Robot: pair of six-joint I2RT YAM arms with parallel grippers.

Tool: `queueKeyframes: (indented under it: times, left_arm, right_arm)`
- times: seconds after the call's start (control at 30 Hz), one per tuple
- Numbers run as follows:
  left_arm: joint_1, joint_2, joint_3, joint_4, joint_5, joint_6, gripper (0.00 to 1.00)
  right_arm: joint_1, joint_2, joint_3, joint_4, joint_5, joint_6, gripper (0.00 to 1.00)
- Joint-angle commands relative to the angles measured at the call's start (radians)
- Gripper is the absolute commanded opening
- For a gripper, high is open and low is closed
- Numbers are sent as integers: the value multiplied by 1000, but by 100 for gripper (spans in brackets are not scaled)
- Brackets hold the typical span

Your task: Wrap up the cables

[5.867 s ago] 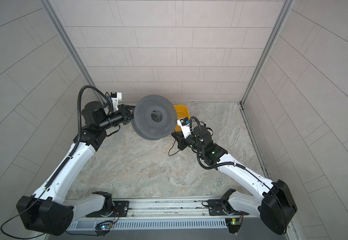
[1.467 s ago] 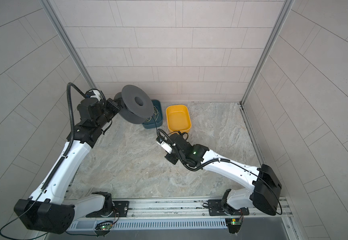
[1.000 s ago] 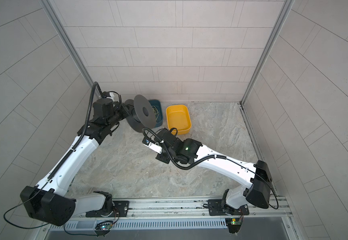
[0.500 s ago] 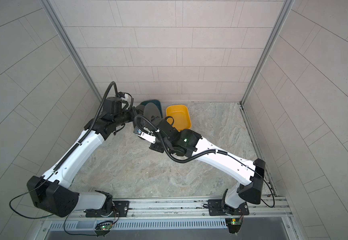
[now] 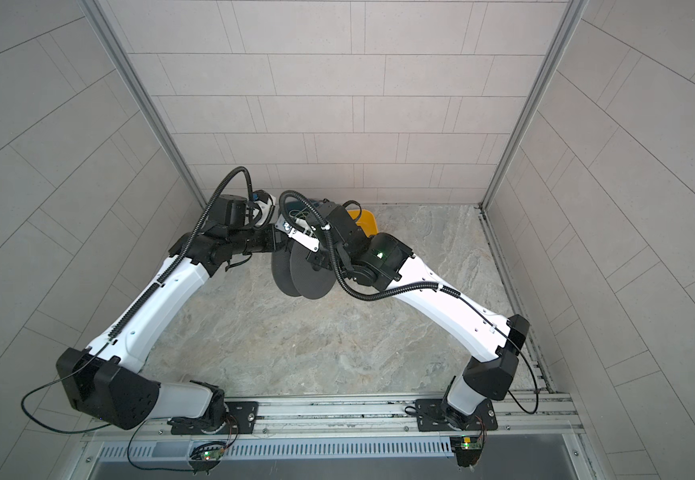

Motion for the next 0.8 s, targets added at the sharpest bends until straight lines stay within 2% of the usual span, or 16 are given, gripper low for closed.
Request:
queueKeyframes:
  times: [0.0,0.1,0.2,0.3,0.4,0.53,0.67,0.77]
  left_arm:
    - [-5,-6,54,-6,120,50,0]
    - [-4,-8,59,-29,170,80,0]
    - [-6,-8,74,-70,217,124,0]
    - [-5,-9,91,-113,241,163,0]
    - [-5,-10,96,-131,276,178,0]
    - [-4,-6,105,-142,332,184,0]
    - [6,-14,118,-159,332,191,0]
    - [36,-25,105,-107,393,135,0]
  right_arm:
    - [-34,37,51,-28,-6,-23,0]
    - [-72,68,100,-55,-27,-26,0]
    - [-130,114,175,-123,-132,-8,0]
    - [-159,141,191,-133,-130,-13,0]
    - [-199,161,198,-149,-185,4,0]
    - [-260,166,171,-149,-306,36,0]
    - [-319,139,72,-77,-467,82,0]
    - [-342,124,4,-42,-503,98,0]
